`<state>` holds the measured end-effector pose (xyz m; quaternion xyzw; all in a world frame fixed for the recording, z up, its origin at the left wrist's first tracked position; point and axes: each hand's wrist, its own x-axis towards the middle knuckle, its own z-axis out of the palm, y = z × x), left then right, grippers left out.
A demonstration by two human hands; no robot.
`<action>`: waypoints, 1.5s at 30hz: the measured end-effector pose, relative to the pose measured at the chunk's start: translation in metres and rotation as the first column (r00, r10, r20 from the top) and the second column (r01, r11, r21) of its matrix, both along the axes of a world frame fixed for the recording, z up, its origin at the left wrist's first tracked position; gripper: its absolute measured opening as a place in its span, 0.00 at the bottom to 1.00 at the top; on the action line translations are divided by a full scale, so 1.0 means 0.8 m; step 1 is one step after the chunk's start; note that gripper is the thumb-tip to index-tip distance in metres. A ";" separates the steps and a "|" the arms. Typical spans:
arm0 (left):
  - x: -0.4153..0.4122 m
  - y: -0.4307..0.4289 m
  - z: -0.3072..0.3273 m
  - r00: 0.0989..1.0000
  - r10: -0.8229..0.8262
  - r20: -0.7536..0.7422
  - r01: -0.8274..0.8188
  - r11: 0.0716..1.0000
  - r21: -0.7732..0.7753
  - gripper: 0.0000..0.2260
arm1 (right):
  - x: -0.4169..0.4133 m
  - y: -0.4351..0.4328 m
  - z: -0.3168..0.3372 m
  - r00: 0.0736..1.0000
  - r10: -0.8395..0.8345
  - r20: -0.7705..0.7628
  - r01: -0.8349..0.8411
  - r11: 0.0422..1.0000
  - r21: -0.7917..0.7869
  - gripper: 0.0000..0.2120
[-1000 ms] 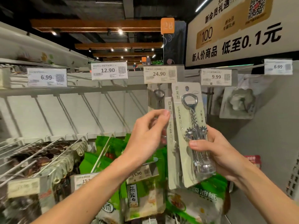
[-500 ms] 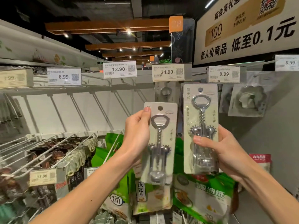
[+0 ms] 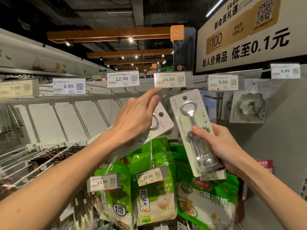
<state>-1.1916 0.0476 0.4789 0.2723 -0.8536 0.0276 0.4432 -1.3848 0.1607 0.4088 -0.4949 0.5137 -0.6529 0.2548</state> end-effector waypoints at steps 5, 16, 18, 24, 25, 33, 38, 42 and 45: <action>0.001 -0.002 0.024 0.999 0.013 0.048 -0.008 0.993 -0.116 0.23 | 0.006 -0.021 0.012 1.000 0.008 -0.017 -0.008 1.000 0.005 0.09; -0.002 -0.016 0.053 0.961 0.145 0.236 -0.123 0.987 -0.105 0.25 | 0.011 -0.044 0.010 0.999 -0.012 -0.043 0.011 0.999 -0.045 0.07; -0.004 -0.018 0.049 0.961 0.143 0.238 -0.121 0.987 -0.105 0.26 | 0.010 -0.049 0.013 0.999 -0.010 -0.038 0.008 0.999 -0.051 0.08; -0.009 -0.026 0.047 0.963 0.128 0.238 -0.098 0.986 -0.136 0.28 | 0.007 -0.076 0.022 1.000 0.019 -0.020 -0.019 0.999 -0.034 0.08; -0.009 -0.029 0.046 0.965 0.128 0.229 -0.095 0.984 -0.150 0.28 | 0.007 -0.083 0.021 1.000 0.022 -0.017 -0.022 0.999 -0.023 0.08; -0.012 -0.043 0.030 0.989 0.031 0.145 -0.006 0.985 -0.172 0.34 | -0.007 -0.139 0.013 0.998 -0.010 -0.064 0.012 1.000 0.027 0.06; -0.017 -0.048 0.025 0.993 0.016 0.116 0.004 0.985 -0.170 0.38 | -0.014 -0.150 0.006 0.999 0.000 -0.052 0.003 0.998 0.061 0.07; -0.022 -0.051 0.021 0.997 -0.036 0.066 0.045 0.989 -0.139 0.34 | -0.009 -0.136 -0.001 0.957 -0.179 -0.229 0.197 0.979 0.060 0.17; -0.029 -0.052 0.015 0.993 -0.120 0.000 0.120 0.987 -0.107 0.33 | 0.006 -0.111 -0.011 0.849 -0.445 -0.285 0.426 0.895 -0.128 0.19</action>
